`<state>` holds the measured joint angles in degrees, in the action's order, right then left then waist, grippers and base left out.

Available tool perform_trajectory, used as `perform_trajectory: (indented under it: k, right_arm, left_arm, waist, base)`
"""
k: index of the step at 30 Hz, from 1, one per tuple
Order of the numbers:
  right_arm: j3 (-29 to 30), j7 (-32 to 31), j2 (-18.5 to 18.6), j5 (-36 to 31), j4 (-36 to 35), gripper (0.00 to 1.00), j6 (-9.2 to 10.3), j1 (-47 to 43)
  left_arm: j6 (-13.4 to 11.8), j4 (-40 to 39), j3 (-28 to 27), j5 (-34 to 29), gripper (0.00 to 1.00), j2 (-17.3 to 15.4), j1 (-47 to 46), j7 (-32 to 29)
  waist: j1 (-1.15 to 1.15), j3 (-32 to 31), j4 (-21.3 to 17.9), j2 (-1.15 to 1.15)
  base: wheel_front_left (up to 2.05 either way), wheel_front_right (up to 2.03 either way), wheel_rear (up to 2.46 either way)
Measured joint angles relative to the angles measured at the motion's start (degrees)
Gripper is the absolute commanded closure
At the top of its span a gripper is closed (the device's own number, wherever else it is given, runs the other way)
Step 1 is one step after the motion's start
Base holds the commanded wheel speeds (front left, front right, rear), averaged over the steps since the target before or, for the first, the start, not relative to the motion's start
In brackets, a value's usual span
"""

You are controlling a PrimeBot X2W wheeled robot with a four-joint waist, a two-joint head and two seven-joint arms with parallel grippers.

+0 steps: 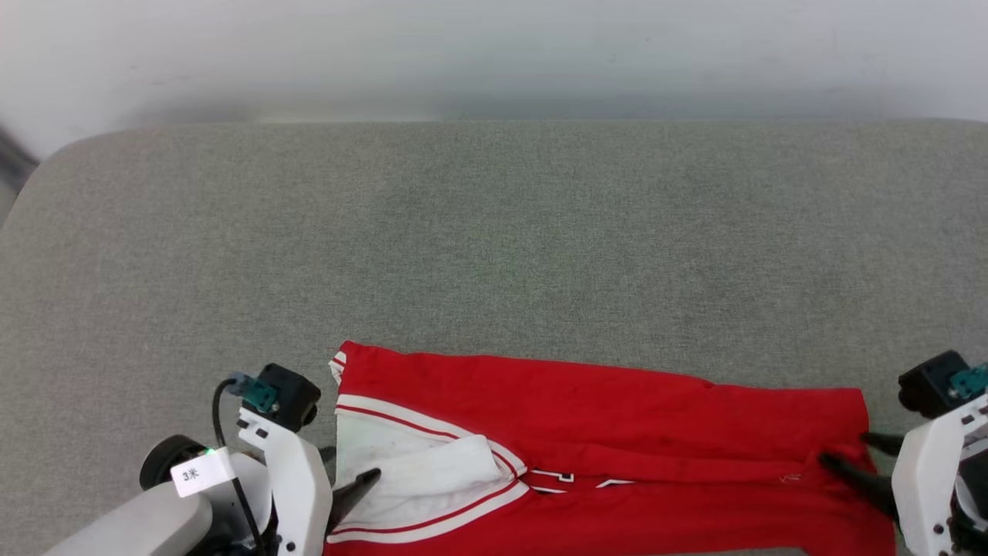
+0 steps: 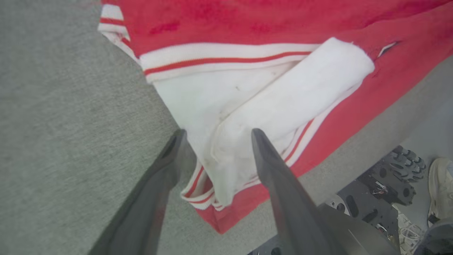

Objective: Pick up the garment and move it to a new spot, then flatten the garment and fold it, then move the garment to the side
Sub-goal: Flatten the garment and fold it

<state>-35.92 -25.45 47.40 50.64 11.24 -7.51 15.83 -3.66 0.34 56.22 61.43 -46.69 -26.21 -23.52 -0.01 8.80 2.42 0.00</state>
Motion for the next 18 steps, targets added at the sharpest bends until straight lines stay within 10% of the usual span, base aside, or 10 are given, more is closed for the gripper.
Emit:
perform_trajectory:
  k: [18]
  right_arm:
    - [19.96, 4.22, -3.04, 1.16, -0.92, 0.00, 0.01, -3.39]
  left_arm:
    - [-16.37, 1.52, -11.26, -11.63, 0.00, 4.41, 6.05, 35.63]
  waist:
    - [0.01, -1.45, -0.13, 0.00]
  base:
    - [0.00, 0.00, 0.00]
